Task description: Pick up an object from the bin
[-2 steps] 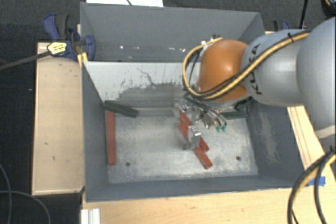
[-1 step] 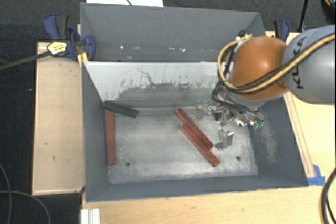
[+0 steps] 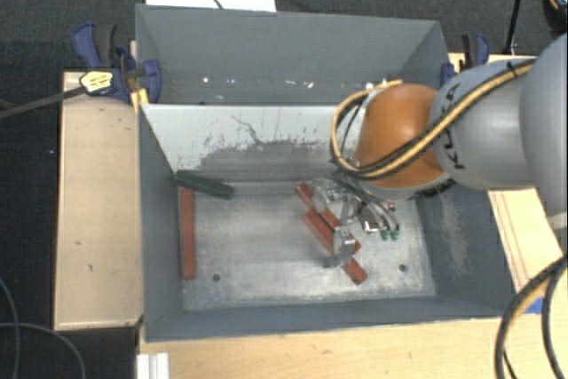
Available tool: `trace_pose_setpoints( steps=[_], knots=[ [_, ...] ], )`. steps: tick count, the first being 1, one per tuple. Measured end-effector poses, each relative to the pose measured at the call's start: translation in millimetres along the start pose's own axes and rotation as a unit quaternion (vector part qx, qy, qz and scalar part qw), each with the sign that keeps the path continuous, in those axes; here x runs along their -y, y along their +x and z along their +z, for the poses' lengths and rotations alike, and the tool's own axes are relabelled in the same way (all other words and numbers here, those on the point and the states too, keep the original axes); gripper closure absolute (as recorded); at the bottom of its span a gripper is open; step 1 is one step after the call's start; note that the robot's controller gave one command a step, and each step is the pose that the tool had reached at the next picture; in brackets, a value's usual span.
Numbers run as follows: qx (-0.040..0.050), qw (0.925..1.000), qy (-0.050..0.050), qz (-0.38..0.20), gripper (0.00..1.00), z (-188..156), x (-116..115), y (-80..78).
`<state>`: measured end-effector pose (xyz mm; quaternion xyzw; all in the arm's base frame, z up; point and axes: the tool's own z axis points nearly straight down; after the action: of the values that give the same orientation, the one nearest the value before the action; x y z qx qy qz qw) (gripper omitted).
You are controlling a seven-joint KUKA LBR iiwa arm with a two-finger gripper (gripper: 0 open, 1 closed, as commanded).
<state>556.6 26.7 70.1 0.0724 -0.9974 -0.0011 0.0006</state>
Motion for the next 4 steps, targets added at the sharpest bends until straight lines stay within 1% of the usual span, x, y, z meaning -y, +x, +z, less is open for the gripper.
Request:
trace_pose_setpoints(
  steps=[1,2,3,4],
  knots=[
    [0.0038,1.0000,0.001,0.002,1.00,-3,1,-2.1],
    [0.0017,1.0000,0.001,0.003,0.00,-1,1,-0.6],
    [0.0032,0.9992,0.001,0.039,0.00,-1,10,-19.8],
    [0.0046,0.9912,0.000,0.132,0.00,-2,-14,-25.1]
  ],
)
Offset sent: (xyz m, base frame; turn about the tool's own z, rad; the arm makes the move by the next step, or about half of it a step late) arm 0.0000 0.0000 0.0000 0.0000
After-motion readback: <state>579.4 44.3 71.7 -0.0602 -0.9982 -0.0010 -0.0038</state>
